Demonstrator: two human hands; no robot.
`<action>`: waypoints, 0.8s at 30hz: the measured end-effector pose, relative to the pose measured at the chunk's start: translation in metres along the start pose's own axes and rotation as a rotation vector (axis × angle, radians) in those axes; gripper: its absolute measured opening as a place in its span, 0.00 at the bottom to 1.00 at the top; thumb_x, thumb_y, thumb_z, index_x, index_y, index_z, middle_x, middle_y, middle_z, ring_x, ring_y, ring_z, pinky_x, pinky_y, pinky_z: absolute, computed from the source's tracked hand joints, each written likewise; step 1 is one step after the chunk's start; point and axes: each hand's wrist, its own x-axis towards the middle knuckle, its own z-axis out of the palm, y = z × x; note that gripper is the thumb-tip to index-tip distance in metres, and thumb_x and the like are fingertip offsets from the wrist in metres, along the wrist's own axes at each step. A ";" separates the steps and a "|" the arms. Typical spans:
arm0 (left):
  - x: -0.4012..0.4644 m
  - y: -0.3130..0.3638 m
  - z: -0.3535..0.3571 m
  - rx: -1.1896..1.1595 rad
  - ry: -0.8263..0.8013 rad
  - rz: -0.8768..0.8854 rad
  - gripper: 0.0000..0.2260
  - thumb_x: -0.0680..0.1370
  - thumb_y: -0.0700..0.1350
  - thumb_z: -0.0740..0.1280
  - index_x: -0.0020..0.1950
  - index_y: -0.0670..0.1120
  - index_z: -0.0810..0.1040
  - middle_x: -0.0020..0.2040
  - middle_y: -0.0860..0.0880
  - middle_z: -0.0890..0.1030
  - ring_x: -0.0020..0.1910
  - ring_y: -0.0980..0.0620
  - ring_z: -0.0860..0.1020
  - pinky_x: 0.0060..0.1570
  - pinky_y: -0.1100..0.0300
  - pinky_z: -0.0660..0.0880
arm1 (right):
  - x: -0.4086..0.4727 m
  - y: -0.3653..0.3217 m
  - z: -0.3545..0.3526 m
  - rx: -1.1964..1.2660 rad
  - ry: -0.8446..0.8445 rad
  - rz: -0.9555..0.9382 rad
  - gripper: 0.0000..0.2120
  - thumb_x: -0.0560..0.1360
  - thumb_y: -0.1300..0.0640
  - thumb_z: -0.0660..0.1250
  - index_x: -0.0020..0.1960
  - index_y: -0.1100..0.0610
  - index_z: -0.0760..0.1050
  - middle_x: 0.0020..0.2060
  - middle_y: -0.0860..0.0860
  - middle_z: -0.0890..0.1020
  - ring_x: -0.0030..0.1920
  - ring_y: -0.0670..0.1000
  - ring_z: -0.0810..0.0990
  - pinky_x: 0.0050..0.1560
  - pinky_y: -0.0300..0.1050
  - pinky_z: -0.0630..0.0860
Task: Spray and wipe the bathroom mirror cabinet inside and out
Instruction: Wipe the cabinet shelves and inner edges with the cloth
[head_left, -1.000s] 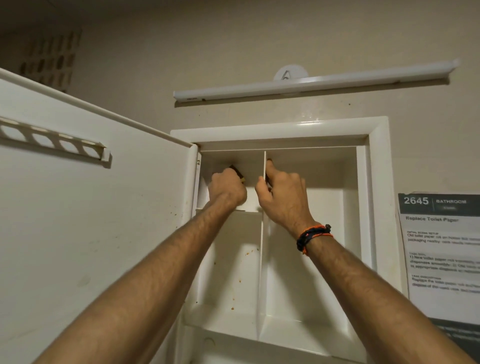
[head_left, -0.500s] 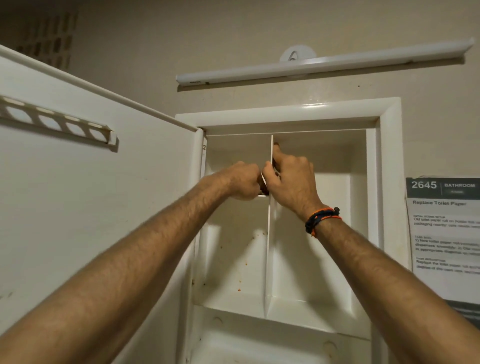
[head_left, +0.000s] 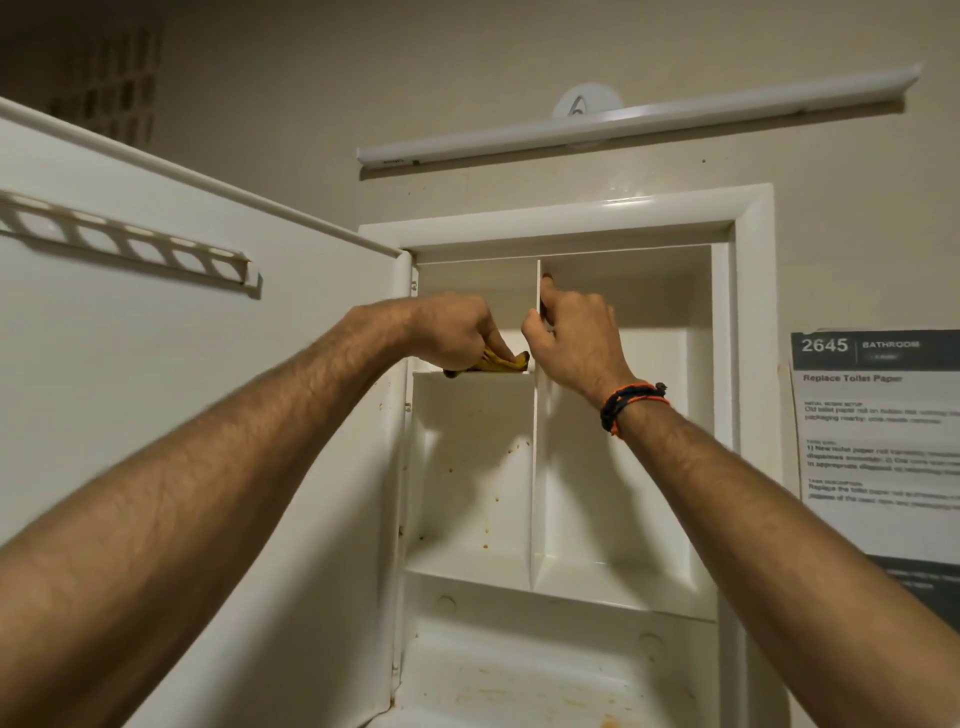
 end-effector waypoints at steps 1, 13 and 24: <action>-0.004 0.000 0.000 -0.011 0.011 0.000 0.26 0.73 0.31 0.56 0.62 0.53 0.81 0.37 0.54 0.81 0.36 0.54 0.77 0.31 0.69 0.74 | 0.000 -0.001 -0.001 -0.002 0.000 0.002 0.14 0.79 0.56 0.57 0.58 0.62 0.74 0.31 0.49 0.73 0.39 0.57 0.75 0.49 0.52 0.74; -0.078 -0.030 0.083 -0.866 0.489 -0.298 0.27 0.70 0.29 0.57 0.57 0.52 0.84 0.49 0.51 0.86 0.49 0.52 0.81 0.51 0.58 0.76 | -0.003 -0.006 0.001 0.021 0.012 0.075 0.10 0.77 0.59 0.58 0.54 0.62 0.73 0.32 0.52 0.74 0.40 0.60 0.74 0.45 0.49 0.67; -0.028 0.011 0.157 -0.988 0.784 -0.496 0.28 0.75 0.29 0.56 0.71 0.49 0.72 0.61 0.49 0.79 0.47 0.53 0.80 0.40 0.71 0.75 | -0.004 -0.003 0.004 0.023 0.004 0.053 0.13 0.79 0.57 0.56 0.60 0.60 0.73 0.31 0.48 0.71 0.41 0.58 0.74 0.51 0.53 0.72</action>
